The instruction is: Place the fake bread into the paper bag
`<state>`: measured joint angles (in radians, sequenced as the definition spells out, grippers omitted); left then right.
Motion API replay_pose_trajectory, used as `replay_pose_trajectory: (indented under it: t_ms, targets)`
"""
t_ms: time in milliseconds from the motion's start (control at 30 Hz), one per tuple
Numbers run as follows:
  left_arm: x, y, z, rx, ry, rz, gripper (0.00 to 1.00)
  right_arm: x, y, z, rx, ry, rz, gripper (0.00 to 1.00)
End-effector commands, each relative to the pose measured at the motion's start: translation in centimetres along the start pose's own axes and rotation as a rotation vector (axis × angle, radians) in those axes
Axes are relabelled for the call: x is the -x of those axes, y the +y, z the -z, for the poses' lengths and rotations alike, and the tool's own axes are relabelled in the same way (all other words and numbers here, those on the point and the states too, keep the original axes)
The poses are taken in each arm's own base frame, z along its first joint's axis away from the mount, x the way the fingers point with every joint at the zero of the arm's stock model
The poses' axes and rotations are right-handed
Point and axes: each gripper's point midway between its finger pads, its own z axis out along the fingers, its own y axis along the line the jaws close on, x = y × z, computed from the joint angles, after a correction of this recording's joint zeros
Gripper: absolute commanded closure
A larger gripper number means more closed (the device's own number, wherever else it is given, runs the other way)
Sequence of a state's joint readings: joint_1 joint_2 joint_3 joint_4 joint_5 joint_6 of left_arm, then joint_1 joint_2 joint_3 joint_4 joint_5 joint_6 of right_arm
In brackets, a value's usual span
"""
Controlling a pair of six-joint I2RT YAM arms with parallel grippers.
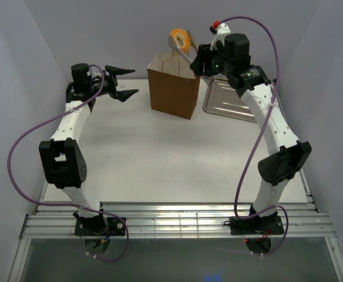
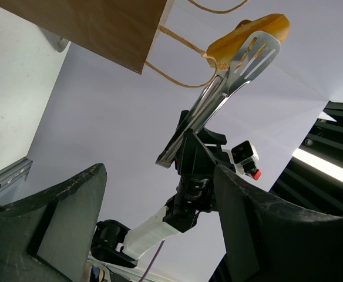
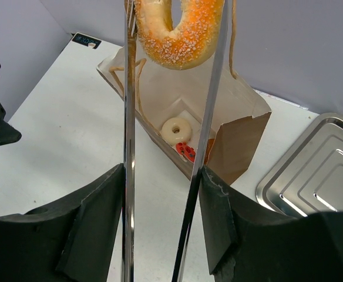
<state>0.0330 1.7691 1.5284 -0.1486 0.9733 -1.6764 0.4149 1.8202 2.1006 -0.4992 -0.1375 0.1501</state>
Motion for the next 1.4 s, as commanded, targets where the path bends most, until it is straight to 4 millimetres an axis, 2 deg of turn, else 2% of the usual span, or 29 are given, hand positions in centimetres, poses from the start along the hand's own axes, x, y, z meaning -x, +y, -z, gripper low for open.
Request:
replay_pose_trajectory:
  t_ms: [0,933,1367]
  targets:
    - [-2.20,-1.89,1.06,-0.041,0.020,-0.065,0.16,3.83,1.35,1.73,0.030,-0.109,0.031,0.44]
    - [-2.58,-1.90,0.92,-0.043,0.026,-0.071,0.16,3.13,1.36,1.91,0.027,-0.091,0.035,0.36]
    - [-2.53,-1.82,0.88,-0.043,0.027,-0.066,0.16,3.86,1.28,2.33,0.014,-0.108,0.037,0.36]
